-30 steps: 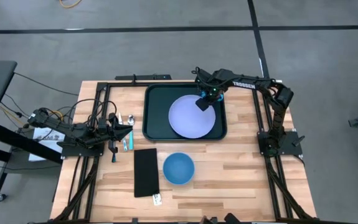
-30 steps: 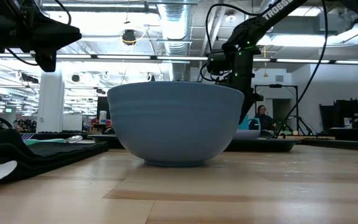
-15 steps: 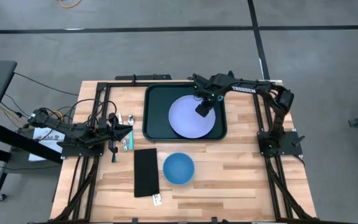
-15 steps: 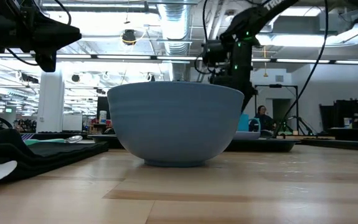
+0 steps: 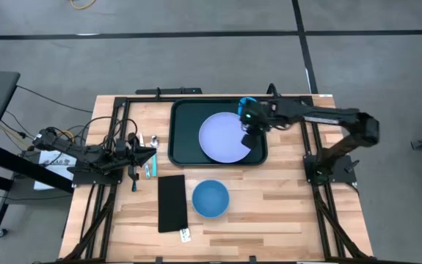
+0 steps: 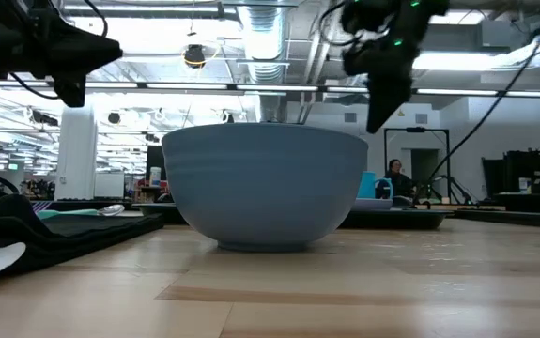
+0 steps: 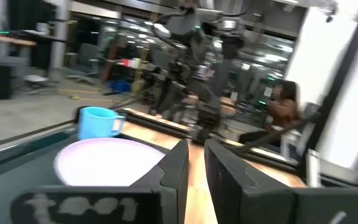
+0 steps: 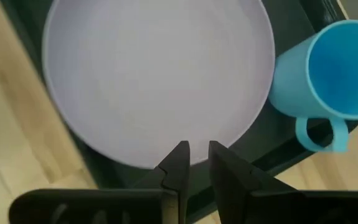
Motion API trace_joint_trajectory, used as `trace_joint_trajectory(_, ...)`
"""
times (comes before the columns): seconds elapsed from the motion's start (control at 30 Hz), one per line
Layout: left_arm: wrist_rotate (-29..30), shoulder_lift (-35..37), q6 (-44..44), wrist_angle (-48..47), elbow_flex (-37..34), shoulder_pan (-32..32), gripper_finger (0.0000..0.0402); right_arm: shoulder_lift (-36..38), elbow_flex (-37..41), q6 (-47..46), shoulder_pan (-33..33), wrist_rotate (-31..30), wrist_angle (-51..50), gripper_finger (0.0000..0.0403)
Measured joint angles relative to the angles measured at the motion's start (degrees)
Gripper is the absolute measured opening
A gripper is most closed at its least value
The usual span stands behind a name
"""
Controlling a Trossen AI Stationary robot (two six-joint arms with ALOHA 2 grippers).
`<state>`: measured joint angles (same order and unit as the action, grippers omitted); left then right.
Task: Set up tray
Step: Put the blue bowl on top of the purple plate
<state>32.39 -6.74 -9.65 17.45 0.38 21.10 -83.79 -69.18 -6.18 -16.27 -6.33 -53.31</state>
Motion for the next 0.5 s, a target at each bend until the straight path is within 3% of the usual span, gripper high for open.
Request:
trace_joint_trajectory(0.1, -3.78, 0.00, 0.50, 0.00, 0.00, 0.02, 0.0041, 5.26, 5.32, -1.60, 1.91, 0.06, 3.44, 0.0054)
trace_joint_trajectory(0.27, -3.95, -0.01, 0.96, 0.00, 0.00, 0.02, 0.0041, 10.18, 12.24, -7.85, 6.23, 3.19, 15.65, 0.0054)
trace_joint_trajectory(0.4, -0.25, 0.00, 2.88, 0.00, 0.02, 0.02, 0.0041, 8.26, 12.87, -12.25, 10.20, 8.22, 24.45, 0.0054)
trace_joint_trajectory(0.5, 1.53, 0.00, 2.91, 0.00, 0.00, 0.00, 0.0041, 4.67, 11.35, -12.89, 13.03, 10.36, 25.54, 0.0057)
